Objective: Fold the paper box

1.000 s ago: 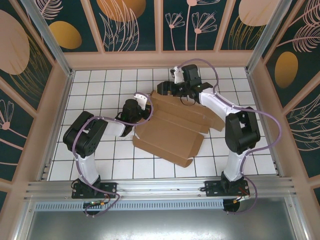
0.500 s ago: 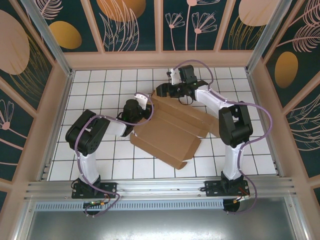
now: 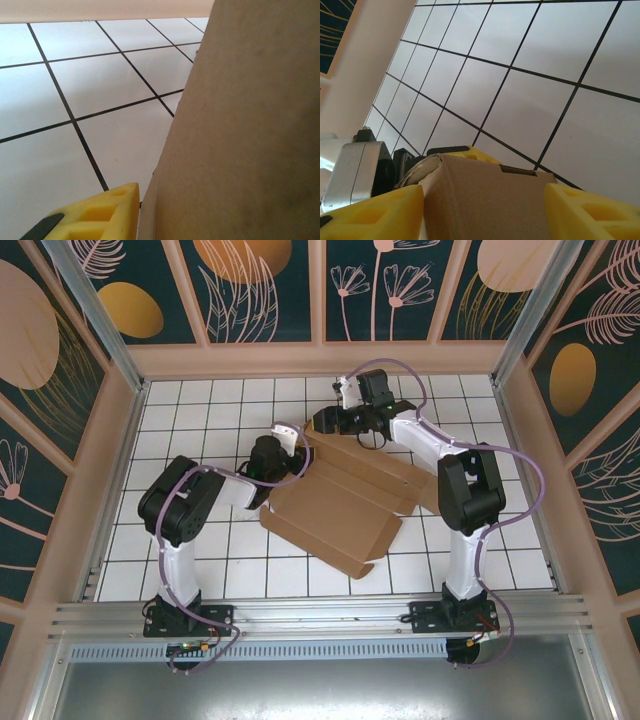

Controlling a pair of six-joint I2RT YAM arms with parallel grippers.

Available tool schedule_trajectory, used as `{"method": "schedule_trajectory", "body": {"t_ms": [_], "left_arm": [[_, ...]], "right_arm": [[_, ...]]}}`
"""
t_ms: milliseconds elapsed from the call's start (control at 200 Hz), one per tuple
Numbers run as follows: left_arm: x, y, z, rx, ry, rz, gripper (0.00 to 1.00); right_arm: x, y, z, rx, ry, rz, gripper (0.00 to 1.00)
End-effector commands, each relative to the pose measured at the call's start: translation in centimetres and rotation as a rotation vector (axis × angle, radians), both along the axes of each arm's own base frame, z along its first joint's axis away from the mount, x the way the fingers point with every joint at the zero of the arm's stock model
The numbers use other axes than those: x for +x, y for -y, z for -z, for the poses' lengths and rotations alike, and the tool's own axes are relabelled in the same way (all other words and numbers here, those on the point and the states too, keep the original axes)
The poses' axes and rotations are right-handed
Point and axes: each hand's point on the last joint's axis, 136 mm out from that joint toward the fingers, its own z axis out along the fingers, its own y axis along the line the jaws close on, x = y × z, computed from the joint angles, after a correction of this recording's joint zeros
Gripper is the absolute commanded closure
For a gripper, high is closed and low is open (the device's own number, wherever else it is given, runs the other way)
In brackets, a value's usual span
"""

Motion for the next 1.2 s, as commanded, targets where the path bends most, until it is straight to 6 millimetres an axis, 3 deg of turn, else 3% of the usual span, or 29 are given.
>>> {"method": "schedule_trajectory", "body": {"t_ms": [0, 400, 465, 551, 746, 876, 1076, 1196], "left_arm": [[0.6, 1.0, -0.7, -0.041, 0.015, 0.015, 0.71], [1.2, 1.6, 0.2, -0.070, -0.012, 0.016, 0.70], [1.2, 1.7, 0.5, -0.071, -0.020, 0.021, 0.77], [1.1, 1.7, 0.6, -0.073, -0.024, 0.024, 1.00], [1.1, 1.3, 0.6, -0.059, -0.013, 0.011, 1.00], [1.0, 1.2, 0.0, -0.074, 0.003, 0.007, 0.70], [0.9, 1.2, -1.6, -0.104, 0.039, 0.010, 0.67], [1.1, 1.8, -0.6, -0.112, 0.015, 0.025, 0.63]], "right_arm": [[-1.1, 2.0, 5.6, -0.147, -0.102, 0.036, 0.38], [-2.2, 2.6, 6.9, -0.175, -0.116, 0.038, 0.40], [-2.3, 2.7, 7.1, -0.180, -0.117, 0.039, 0.40], [-2.4, 2.6, 7.0, -0.179, -0.117, 0.038, 0.40], [-2.5, 2.5, 6.5, -0.168, -0.110, 0.040, 0.40], [-2.5, 2.5, 6.5, -0.164, -0.110, 0.037, 0.41], [-2.7, 2.4, 6.6, -0.157, -0.116, 0.033, 0.40], [-2.8, 2.2, 6.2, -0.134, -0.114, 0.028, 0.41]]}}
